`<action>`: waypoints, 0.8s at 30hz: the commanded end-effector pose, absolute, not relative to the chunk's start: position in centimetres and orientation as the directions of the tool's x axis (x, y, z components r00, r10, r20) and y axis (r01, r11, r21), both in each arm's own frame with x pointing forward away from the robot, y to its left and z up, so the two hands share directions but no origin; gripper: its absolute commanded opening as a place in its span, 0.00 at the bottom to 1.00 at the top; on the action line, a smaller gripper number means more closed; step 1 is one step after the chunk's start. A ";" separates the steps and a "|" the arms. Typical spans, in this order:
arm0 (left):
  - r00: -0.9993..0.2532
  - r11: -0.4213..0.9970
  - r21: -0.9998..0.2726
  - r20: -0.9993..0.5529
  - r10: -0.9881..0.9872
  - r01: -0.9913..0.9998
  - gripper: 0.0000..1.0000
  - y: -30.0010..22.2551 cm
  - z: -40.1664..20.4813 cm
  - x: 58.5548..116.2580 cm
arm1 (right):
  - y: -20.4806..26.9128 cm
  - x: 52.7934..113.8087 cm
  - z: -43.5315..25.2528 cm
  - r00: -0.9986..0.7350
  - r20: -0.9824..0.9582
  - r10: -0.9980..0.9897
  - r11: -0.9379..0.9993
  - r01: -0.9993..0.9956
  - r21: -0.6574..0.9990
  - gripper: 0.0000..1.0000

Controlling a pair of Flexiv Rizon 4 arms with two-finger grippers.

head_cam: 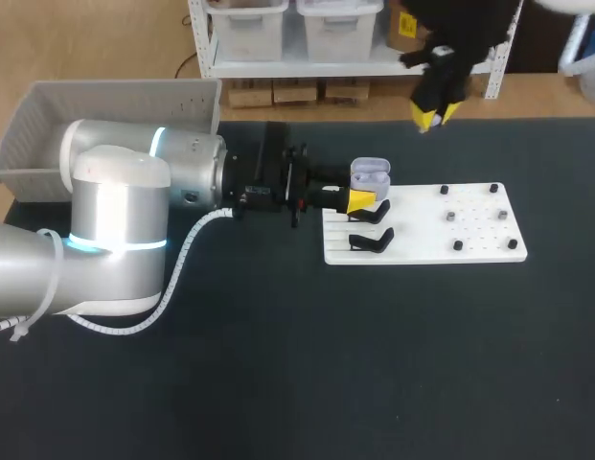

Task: Pick up each earbud case from the left stands, insert the matching earbuds, close the lid, and place the case in the box.

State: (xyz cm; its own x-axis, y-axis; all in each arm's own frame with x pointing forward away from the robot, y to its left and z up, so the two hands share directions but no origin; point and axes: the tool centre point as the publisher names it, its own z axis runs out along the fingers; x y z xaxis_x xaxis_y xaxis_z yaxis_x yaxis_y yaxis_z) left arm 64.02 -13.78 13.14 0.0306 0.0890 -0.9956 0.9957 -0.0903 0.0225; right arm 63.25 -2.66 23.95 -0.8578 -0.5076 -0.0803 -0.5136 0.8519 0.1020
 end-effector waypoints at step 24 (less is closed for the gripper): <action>0.033 -0.086 0.026 -0.996 0.086 0.996 0.00 -13.7 13.1 63.9 | 3.3 62.3 20.5 -0.819 -0.004 -0.574 0.814 -0.572 0.100 0.00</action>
State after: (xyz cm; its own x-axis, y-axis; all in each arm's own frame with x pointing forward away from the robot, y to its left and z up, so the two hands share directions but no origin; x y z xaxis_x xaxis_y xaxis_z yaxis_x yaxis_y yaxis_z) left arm 64.03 -13.78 13.14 0.0306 0.0890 -0.9956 0.9957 -0.0902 0.0225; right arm 61.95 2.88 20.76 -0.8193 -0.5732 -0.0146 -0.5715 0.8143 0.1014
